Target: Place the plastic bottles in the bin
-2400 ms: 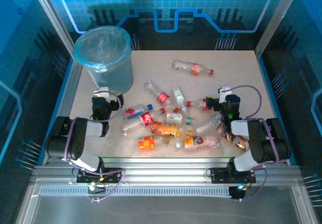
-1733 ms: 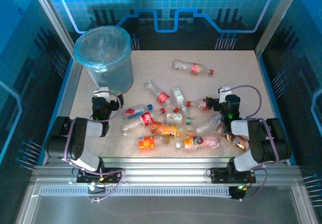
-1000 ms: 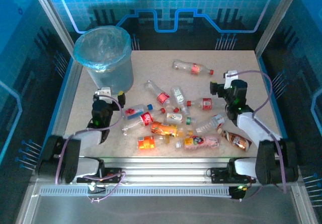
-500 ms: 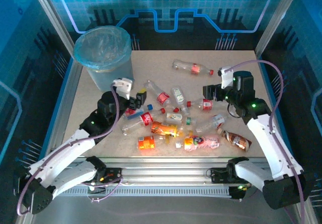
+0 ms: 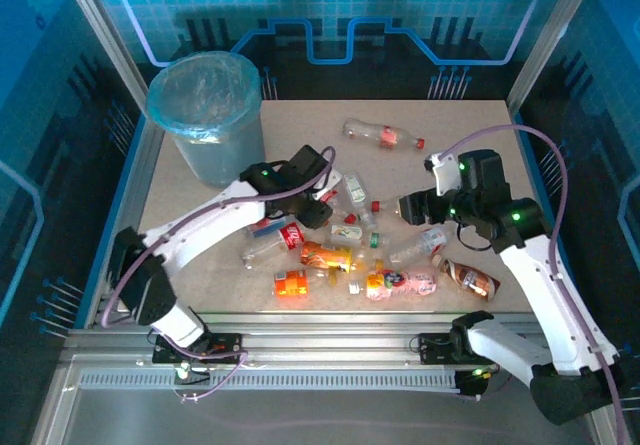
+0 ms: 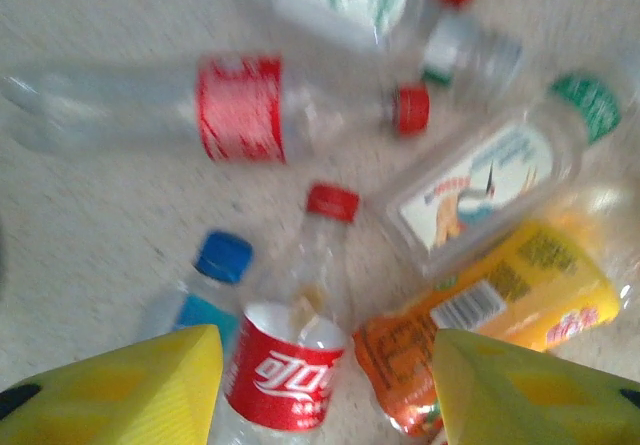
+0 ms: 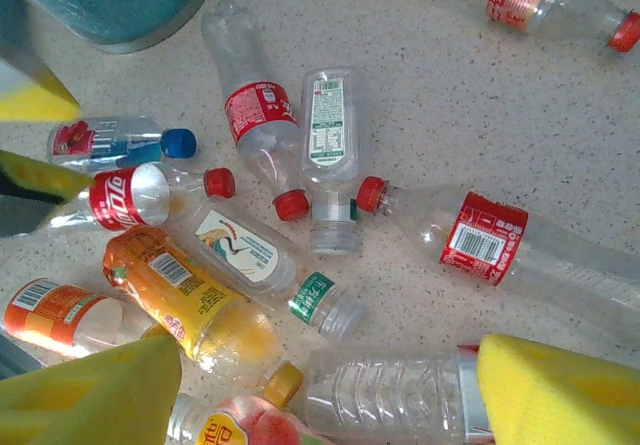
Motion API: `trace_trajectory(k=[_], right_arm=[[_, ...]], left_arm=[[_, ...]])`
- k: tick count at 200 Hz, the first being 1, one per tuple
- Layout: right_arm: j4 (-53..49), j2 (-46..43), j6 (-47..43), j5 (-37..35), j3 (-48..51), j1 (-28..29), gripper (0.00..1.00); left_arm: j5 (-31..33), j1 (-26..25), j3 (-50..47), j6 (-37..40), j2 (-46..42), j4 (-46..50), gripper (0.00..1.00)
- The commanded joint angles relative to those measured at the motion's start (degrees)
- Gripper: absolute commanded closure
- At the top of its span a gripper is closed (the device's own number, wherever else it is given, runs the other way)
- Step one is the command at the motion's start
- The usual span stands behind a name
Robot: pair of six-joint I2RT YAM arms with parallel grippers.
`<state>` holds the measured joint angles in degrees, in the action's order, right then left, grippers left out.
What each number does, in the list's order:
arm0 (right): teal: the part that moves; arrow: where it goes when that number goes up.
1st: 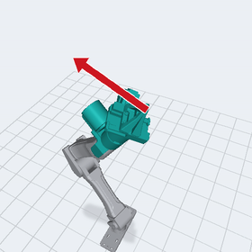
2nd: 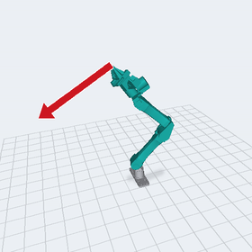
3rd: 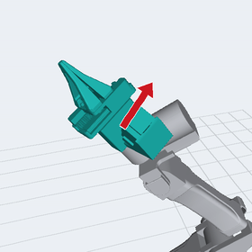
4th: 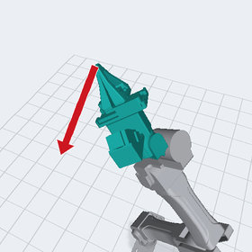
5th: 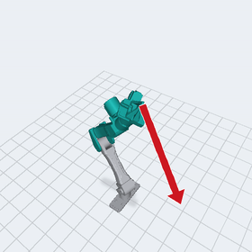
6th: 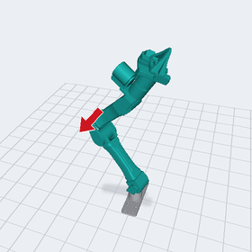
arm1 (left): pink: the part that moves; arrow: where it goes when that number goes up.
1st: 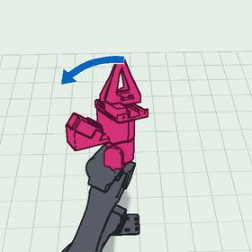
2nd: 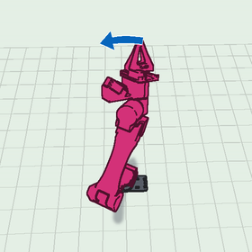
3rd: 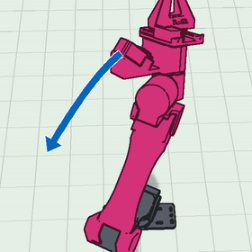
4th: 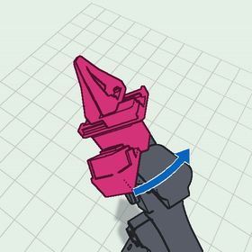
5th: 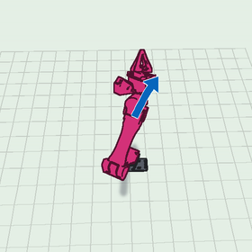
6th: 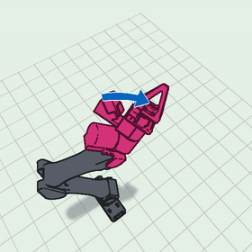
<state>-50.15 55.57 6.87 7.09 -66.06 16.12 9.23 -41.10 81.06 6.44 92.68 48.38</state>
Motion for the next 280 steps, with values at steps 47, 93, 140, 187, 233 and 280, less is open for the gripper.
trace_trajectory(k=[47,93,140,187,233,280], right_arm=[[-0.5,-1.1,1.6,2.0,0.8,0.9,0.21],[1.0,-0.3,2.4,2.4,1.9,1.7,0.21],[1.4,0.0,2.7,1.4,2.4,2.1,0.21],[1.5,0.1,3.3,1.0,3.3,2.3,0.21],[2.5,-1.2,3.0,-1.1,3.9,2.3,0.21],[3.6,-0.9,3.0,-1.7,3.9,2.3,0.21]], left_arm=[[-12.2,6.9,12.4,2.4,14.5,13.5,0.39],[-12.9,7.9,16.6,4.6,20.2,13.4,0.38],[-14.0,7.9,20.4,6.1,25.8,13.7,0.39],[-15.0,7.8,23.5,6.9,29.5,13.9,0.43],[-13.6,7.7,26.1,9.2,32.9,16.6,0.45],[-11.2,7.7,27.4,10.6,35.4,18.0,0.44]])
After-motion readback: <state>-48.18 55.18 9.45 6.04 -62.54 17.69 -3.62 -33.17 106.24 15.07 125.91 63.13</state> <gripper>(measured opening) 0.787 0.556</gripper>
